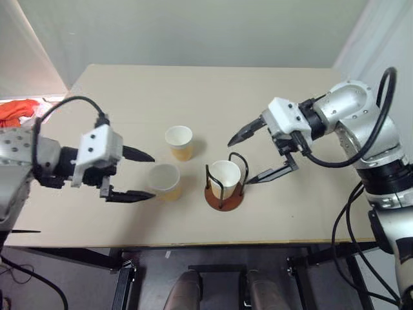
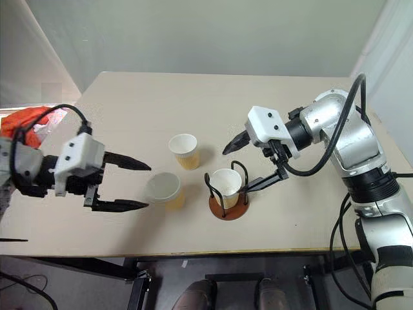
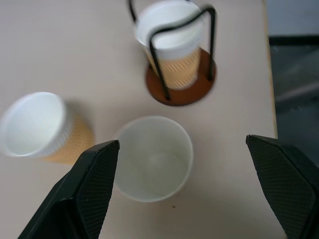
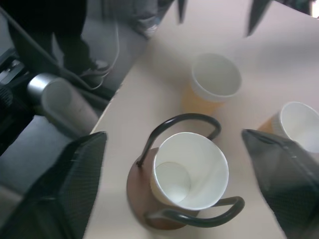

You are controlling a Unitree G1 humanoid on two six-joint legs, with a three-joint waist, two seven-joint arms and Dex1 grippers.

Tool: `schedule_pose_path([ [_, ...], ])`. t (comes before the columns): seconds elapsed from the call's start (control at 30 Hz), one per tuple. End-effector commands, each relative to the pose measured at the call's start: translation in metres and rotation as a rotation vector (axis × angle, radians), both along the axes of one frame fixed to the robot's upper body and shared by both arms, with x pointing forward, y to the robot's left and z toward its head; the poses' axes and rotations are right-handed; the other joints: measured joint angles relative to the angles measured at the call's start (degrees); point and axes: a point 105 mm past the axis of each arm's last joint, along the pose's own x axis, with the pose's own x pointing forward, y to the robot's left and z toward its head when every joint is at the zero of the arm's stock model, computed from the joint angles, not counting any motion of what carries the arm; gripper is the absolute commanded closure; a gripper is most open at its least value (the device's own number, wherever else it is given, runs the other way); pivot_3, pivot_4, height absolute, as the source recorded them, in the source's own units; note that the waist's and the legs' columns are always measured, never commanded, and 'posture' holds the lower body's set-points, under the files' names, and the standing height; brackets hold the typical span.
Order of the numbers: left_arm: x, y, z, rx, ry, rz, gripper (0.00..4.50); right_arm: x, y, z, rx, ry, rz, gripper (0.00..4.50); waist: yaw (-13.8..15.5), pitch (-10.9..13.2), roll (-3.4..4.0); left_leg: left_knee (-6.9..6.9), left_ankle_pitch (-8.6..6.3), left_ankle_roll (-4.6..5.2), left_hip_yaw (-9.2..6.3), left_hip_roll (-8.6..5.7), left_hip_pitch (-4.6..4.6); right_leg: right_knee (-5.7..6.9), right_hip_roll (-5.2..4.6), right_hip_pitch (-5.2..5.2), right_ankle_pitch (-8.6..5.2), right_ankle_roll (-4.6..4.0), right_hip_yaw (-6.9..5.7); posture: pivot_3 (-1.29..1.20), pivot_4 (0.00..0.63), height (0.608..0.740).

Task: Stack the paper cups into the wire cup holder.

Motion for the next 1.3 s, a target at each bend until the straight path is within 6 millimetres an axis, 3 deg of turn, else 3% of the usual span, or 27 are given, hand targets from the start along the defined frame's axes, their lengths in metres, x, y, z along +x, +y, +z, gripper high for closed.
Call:
schedule_pose_path([
  [0.03, 0.0, -0.01, -0.008, 0.077, 0.003, -0.088, 0.02, 0.017, 0.013, 0.029, 0.202, -0.082, -0.129, 0.01, 0.0, 0.0, 0.0, 0.0, 0.01, -0.01, -0.01, 0.01, 0.01, -0.01, 0.0, -0.02, 0.02, -0.04, 0.0, 0.0, 0.15, 0.74],
  [0.2, 0.014, -0.006, -0.036, 0.207, 0.026, -0.089, 0.02, 0.005, 0.023, 0.023, 0.257, -0.031, -0.105, 0.01, -0.1, 0.0, 0.0, -0.02, -0.03, -0.05, -0.01, 0.04, -0.03, 0.0, 0.0, -0.07, 0.03, -0.05, -0.01, 0.0, 0.15, 0.74],
  [0.3, 0.013, -0.005, -0.043, 0.241, 0.042, -0.119, 0.02, 0.009, 0.023, 0.027, 0.306, -0.015, -0.151, 0.01, -0.1, 0.0, -0.01, -0.01, -0.04, -0.05, -0.01, 0.05, -0.23, -0.01, 0.01, -0.27, 0.05, -0.02, -0.02, 0.0, 0.15, 0.74],
  [0.43, 0.019, -0.005, -0.05, 0.275, 0.036, -0.125, 0.02, -0.003, 0.02, 0.023, 0.324, 0.045, -0.107, 0.01, 0.2, 0.0, -0.02, 0.02, -0.04, -0.04, -0.03, 0.05, -0.43, -0.06, 0.01, -0.37, 0.11, 0.08, -0.05, 0.0, 0.15, 0.74],
  [0.57, 0.021, -0.009, -0.052, 0.253, 0.038, -0.147, 0.91, -0.009, 0.021, 0.022, 0.333, 0.063, -0.093, 0.0, 0.1, 0.0, -0.02, 0.04, -0.04, -0.04, -0.02, 0.05, -0.43, -0.07, 0.01, -0.36, 0.17, 0.17, -0.05, 0.0, 0.15, 0.74],
  [0.9, 0.02, -0.012, -0.047, 0.248, 0.056, -0.195, 4.44, -0.016, 0.01, 0.012, 0.286, 0.097, -0.11, 0.0, 0.1, 0.0, -0.04, 0.17, 0.05, -0.02, -0.02, 0.06, -0.42, -0.04, 0.02, -0.33, 0.3, 0.38, -0.03, 0.0, 0.15, 0.74],
  [1.0, 0.023, -0.013, -0.024, 0.202, 0.029, -0.22, 4.48, -0.013, -0.002, 0.009, 0.276, 0.099, -0.17, 0.0, 0.2, 0.0, -0.05, 0.21, 0.06, 0.0, -0.03, 0.06, -0.42, -0.04, 0.02, -0.31, 0.31, 0.4, -0.04, 0.0, 0.15, 0.74],
  [1.17, 0.026, -0.023, 0.047, 0.054, -0.085, -0.29, 4.48, -0.019, -0.042, 0.005, 0.324, 0.109, -0.289, 0.0, 1.1, 0.0, -0.19, 0.43, 0.07, 0.03, -0.13, 0.05, -0.6, -0.11, 0.02, -0.27, 0.41, 0.51, -0.1, 0.0, 0.15, 0.74],
  [1.3, 0.031, -0.04, 0.091, 0.021, -0.205, -0.377, 4.48, -0.021, -0.099, -0.016, 0.39, 0.068, -0.51, 0.0, 1.6, -0.1, -0.22, 0.47, -0.08, 0.15, -0.04, -0.05, -0.56, -0.27, -0.05, -0.07, 0.41, 0.66, 0.02, 0.0, 0.15, 0.74],
])
